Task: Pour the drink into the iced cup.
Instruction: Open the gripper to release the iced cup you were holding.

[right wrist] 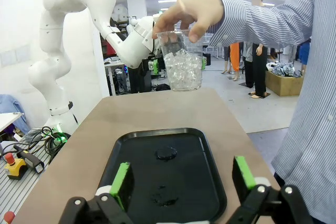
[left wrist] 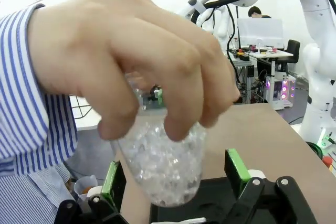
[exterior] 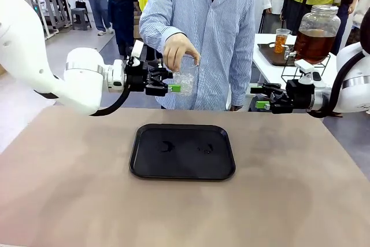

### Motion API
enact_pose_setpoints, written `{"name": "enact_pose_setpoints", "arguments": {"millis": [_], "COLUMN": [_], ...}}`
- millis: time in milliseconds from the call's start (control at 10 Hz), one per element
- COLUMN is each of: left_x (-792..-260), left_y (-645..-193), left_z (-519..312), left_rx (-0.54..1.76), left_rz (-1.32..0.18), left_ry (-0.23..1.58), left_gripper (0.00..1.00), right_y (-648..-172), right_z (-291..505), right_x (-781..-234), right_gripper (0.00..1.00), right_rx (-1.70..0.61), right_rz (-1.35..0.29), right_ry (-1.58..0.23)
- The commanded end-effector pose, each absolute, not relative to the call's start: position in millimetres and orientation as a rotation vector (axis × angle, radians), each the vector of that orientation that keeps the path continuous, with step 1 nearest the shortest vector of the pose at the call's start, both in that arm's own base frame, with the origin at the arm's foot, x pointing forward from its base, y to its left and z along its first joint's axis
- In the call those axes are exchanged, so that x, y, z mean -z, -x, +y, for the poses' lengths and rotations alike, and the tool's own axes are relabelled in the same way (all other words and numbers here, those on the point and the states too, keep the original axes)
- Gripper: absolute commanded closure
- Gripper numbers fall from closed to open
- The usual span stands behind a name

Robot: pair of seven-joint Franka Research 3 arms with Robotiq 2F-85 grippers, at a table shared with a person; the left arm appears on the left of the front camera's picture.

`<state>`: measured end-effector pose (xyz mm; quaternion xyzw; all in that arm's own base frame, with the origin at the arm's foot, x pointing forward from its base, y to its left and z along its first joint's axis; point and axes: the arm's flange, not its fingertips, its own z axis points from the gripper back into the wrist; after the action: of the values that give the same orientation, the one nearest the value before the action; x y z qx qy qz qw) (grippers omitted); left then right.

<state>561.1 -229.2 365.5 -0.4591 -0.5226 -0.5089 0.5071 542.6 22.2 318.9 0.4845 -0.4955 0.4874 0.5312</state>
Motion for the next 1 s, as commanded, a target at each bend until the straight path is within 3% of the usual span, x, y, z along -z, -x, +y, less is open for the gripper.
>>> {"name": "enact_pose_setpoints", "arguments": {"millis": [0, 500, 900], "left_x": [-368.4, -349.7, -328.7], "left_y": [-549.3, -517.6, -482.8], "left_z": [-209.6, -129.3, -71.3], "left_rx": [1.181, 1.230, 1.283], "left_rz": [-1.260, -1.220, -1.274], "left_ry": [1.128, 1.123, 1.149], "left_gripper": [0.00, 0.00, 0.00], "right_y": [-543.5, -543.5, -543.5], "right_z": [22.4, 22.4, 22.4], "right_x": [-321.7, -321.7, -321.7], "right_gripper": [0.00, 0.00, 0.00], "right_rx": [-1.167, -1.167, -1.167], "right_rz": [-1.181, -1.181, -1.181], "right_ry": [-1.158, -1.158, -1.158]}}
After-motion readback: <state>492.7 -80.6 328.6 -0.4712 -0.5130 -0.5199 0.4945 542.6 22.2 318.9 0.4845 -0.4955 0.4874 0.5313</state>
